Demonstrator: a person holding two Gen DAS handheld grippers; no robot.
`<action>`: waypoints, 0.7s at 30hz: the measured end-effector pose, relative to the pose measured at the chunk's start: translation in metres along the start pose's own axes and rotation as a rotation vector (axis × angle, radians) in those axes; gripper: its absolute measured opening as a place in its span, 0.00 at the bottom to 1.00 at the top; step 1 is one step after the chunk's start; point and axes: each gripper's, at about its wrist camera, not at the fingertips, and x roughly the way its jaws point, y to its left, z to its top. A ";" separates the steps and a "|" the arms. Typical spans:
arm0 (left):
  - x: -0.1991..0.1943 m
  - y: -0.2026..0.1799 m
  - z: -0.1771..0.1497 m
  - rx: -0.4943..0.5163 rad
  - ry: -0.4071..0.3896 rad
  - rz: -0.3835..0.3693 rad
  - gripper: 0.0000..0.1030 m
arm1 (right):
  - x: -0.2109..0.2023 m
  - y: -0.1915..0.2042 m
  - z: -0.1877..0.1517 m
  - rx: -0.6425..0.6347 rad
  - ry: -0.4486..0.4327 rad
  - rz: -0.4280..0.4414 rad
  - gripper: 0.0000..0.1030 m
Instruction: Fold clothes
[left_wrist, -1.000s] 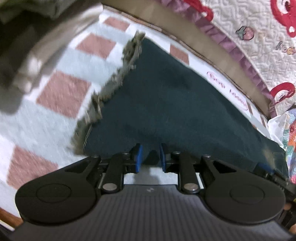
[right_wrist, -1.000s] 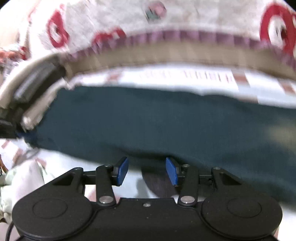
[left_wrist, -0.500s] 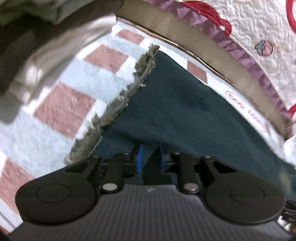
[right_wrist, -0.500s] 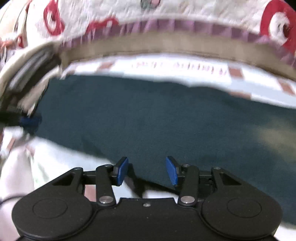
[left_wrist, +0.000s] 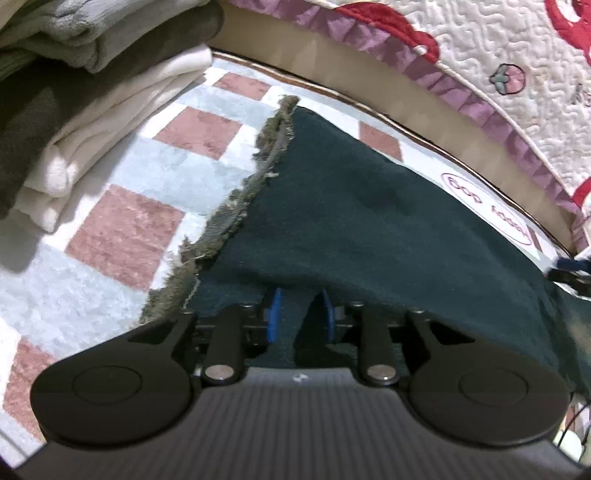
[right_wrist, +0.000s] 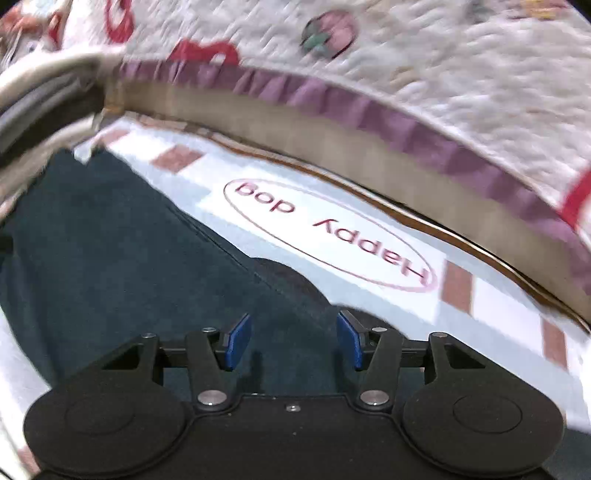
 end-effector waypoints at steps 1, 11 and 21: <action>0.000 -0.001 0.000 0.008 -0.002 -0.005 0.24 | 0.009 -0.001 0.005 -0.013 0.017 0.032 0.55; 0.000 0.001 0.001 0.000 -0.004 -0.023 0.25 | 0.039 0.035 0.003 -0.203 0.017 0.119 0.05; 0.009 0.002 0.012 0.040 -0.030 0.080 0.25 | 0.026 0.024 0.030 -0.084 -0.113 -0.055 0.03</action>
